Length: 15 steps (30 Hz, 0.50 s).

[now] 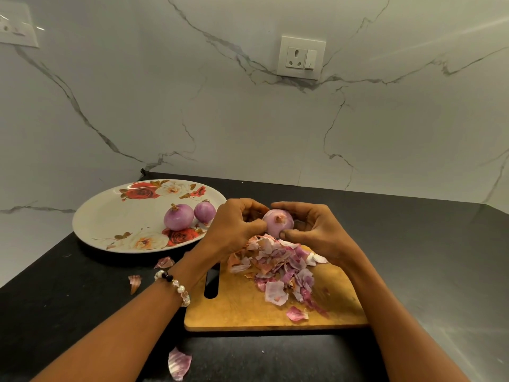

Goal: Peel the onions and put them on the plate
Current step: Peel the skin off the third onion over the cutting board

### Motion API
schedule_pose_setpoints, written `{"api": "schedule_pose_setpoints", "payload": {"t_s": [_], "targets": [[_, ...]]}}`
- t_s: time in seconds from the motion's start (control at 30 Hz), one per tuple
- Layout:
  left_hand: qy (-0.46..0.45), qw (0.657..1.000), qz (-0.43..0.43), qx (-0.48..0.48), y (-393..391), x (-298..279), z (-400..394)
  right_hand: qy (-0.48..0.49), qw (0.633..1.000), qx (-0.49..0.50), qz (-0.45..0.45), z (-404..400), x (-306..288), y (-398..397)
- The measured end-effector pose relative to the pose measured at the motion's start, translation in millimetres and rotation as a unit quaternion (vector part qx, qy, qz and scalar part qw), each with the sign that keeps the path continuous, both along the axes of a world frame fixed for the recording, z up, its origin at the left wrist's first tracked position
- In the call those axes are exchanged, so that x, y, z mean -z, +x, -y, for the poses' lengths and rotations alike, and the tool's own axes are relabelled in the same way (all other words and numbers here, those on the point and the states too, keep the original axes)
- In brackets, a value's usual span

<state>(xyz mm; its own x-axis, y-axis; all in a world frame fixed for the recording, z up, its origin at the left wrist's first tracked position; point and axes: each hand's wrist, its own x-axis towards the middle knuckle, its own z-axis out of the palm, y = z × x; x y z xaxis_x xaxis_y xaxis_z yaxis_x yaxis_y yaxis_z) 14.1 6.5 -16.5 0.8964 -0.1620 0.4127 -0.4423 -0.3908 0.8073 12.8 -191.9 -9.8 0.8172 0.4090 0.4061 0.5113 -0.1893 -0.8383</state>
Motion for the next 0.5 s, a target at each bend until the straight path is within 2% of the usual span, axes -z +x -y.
{"api": "schedule_pose_setpoints", "payload": {"t_s": [0.1, 0.27, 0.4, 0.5], "targets": [[-0.007, 0.999, 0.036, -0.033, 0.0, 2.6, 3.3, 0.043, 0.999, -0.017, -0.015, -1.2, -0.2, -1.0], [-0.092, 0.996, 0.018, -0.011, -1.4, -2.5, 4.8, 0.138, 0.988, -0.03, -0.057, 0.5, 0.9, 1.9], [-0.108, 0.994, 0.023, 0.008, -5.0, -3.7, 8.2, 0.237, 0.961, -0.034, -0.142, -5.0, 3.9, 4.7], [-0.103, 0.994, 0.027, 0.018, -5.1, -2.8, 6.6, 0.271, 0.944, -0.03, -0.186, -5.7, 3.4, 5.9]]}}
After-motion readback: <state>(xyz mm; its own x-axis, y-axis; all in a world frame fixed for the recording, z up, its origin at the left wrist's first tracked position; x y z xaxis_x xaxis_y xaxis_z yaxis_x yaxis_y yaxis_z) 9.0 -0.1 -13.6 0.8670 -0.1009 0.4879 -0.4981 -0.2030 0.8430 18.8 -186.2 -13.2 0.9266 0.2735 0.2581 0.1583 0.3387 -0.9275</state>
